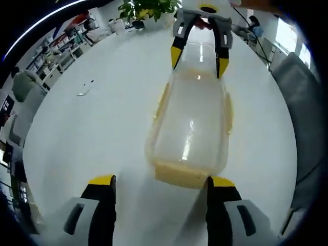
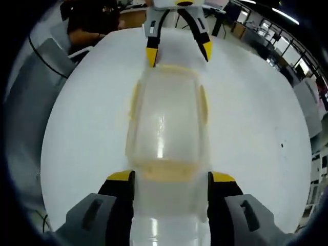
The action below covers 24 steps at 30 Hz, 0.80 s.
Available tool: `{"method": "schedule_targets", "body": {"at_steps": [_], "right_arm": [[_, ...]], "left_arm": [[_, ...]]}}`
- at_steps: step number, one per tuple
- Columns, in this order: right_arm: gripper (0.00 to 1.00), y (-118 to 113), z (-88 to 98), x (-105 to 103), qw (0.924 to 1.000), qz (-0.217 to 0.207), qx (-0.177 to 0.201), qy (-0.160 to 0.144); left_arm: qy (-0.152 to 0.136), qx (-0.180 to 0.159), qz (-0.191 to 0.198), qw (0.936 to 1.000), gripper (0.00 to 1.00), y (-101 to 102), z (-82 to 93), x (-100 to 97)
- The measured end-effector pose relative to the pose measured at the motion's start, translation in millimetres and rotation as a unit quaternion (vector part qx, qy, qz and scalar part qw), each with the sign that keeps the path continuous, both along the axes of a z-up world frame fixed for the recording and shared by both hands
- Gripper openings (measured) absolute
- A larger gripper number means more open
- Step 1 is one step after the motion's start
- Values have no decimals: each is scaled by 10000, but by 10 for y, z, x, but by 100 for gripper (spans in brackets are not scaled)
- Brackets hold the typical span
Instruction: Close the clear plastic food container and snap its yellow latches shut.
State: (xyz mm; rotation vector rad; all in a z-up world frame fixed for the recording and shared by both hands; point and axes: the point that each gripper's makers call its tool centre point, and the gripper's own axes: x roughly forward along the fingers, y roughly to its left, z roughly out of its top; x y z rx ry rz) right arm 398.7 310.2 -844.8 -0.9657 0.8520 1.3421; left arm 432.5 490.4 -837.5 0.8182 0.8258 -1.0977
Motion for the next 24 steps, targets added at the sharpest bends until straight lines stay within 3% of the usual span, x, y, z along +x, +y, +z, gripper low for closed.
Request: {"method": "schedule_targets", "body": {"at_steps": [20,24], "right_arm": [[48,59,-34,-22,9994,-30,-7,340],[48,66,-38,-29,9994,-39,-22,344]], "left_arm": [[335,187,-594,9975,50,-108,-38,-162],[533,225,-844,9947,38,-141,-51,-279]]}}
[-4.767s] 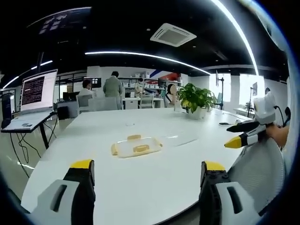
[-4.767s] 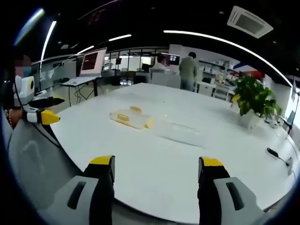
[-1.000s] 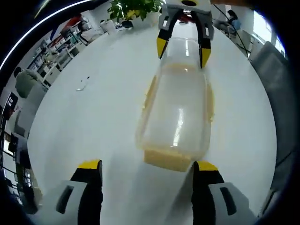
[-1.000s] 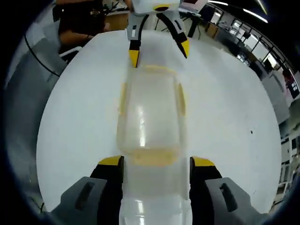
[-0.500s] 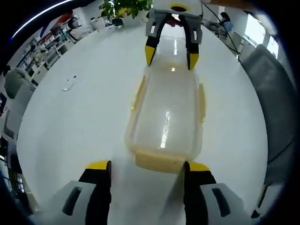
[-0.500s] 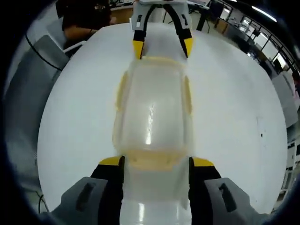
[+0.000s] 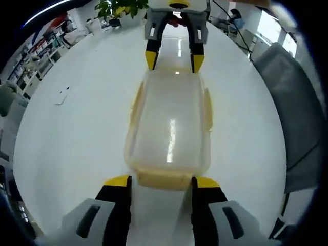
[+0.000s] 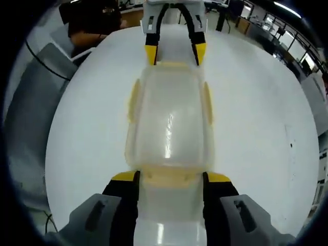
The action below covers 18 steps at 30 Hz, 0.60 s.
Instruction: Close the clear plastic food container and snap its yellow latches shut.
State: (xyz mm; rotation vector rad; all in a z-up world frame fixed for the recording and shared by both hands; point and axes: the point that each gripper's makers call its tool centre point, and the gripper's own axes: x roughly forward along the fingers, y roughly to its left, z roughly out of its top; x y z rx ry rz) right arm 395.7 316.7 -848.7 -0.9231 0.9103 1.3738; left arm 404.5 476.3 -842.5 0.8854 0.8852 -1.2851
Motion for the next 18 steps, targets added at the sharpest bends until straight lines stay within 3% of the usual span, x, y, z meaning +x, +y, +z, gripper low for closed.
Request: {"method": "schedule_targets", "body": {"at_steps": [18], "right_arm": [[49,12,4,-25,9999,74,-71,18]], "left_arm": [[104,224,-353,9991,37,-58,-8,-51]]}}
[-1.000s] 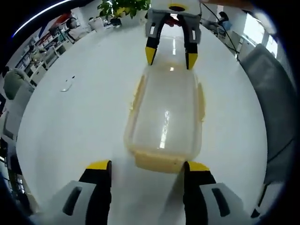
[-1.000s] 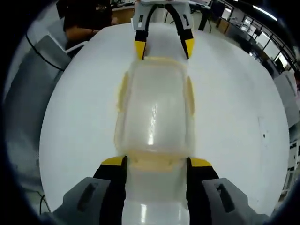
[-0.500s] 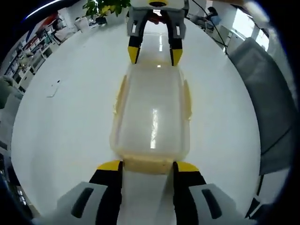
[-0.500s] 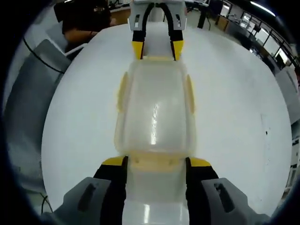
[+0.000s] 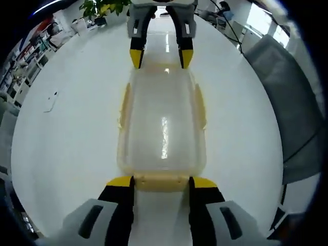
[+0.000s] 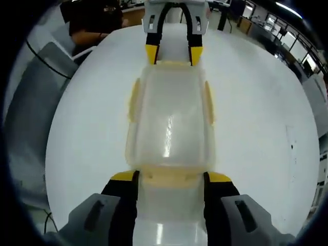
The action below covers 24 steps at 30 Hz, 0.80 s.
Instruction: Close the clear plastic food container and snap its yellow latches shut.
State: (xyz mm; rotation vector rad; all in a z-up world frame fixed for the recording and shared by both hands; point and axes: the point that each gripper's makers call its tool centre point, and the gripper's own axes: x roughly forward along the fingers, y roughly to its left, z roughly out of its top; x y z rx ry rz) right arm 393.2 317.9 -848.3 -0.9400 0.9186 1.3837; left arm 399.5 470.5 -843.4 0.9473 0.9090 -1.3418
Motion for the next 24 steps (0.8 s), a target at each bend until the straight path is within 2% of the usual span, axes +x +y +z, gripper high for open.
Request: {"method": "schedule_targets", "body": {"at_steps": [6,9,10,11,19,24], "right_arm": [[48,-13,-1,11,10000,-72,-22,13],[42,-20,4,33,9998,-131,-126,2],[38,-22,13,22,9998,-103,-151,-19],[37,-27,7,21,9998,-117,-183,-22],[38,-33,9,53,9995,-118,-291,-14],[38,1,-6,88,9990,-105,-440,5]], "left_arm": [[13,18,8,10000,37,0,3,-22],[17,22,6,10000,37,2,2,-25],[48,22,190,9998,37,10,-1,-13],[27,15,55,10000,37,5,0,-23],[40,-44,84,9999,37,13,-4,8],[53,-209,93,9997,38,31,-1,16]]}}
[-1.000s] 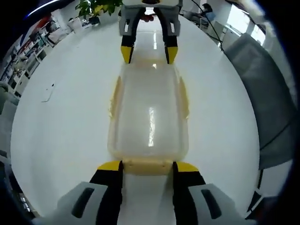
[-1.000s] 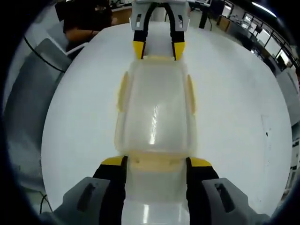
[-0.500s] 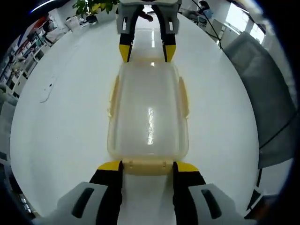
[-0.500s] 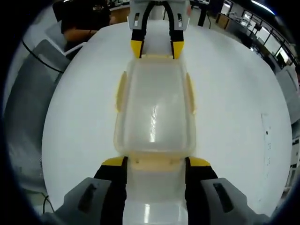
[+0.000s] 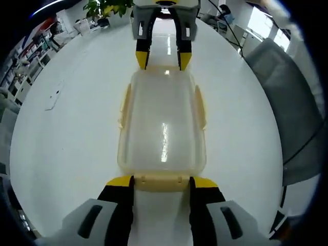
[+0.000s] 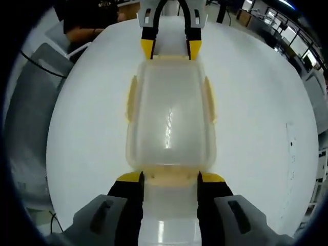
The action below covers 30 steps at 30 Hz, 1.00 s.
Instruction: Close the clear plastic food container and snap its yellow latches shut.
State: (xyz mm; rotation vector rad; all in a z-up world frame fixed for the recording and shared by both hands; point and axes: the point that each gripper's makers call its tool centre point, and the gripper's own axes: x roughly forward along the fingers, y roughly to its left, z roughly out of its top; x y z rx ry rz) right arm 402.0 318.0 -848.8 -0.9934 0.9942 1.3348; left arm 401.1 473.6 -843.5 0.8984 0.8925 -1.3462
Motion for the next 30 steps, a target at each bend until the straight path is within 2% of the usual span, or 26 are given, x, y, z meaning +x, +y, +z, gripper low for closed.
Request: {"method": "schedule_targets", "body": {"at_steps": [17,30], "right_arm": [[38,-12,1,-48,9993,2,-383,36],[37,-10,8,-52,9994,-30,-354,44]], "left_arm": [[18,368,-44,9993,33,-3,-7,17],[40,410,6,9991,34,-10,-7,22]]}}
